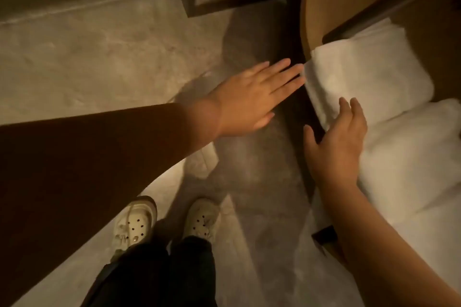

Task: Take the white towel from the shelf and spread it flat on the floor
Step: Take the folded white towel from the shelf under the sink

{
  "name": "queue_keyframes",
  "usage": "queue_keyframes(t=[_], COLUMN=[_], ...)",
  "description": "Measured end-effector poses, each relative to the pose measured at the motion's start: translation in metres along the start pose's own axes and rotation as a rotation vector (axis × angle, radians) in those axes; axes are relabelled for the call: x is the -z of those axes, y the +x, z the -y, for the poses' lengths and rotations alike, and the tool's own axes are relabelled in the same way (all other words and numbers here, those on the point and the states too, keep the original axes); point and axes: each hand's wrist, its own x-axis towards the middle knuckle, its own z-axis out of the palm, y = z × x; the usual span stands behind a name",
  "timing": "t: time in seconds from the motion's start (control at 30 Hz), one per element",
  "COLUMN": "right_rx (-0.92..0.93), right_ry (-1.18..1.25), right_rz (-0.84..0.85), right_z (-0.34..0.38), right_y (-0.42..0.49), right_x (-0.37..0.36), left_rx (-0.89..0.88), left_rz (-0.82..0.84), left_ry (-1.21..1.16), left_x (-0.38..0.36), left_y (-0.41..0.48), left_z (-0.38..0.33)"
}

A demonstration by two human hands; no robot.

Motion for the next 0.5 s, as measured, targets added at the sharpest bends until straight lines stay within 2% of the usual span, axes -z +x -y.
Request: queue_keyframes(t=[0.17,0.37,0.5], right_rx=[-0.025,0.064,0.075], right_ry=[-0.087,-0.211,-0.276], right_rz=[-0.075,-0.089,-0.128], right_z=[-0.038,-0.068,-0.072], right_y=[0.028,0.041,0.044], right_x=[-0.033,-0.05,-0.057], left_rx=[0.017,0.035,0.016], left_rz=[0.04,-0.123,-0.151], left_ry=[0.005,-0.029,-0.011], left_x=[-0.056,-0.087,-0.102], left_y=[0.038,0.08,0.098], left_z=[-0.012,-0.023,-0.032])
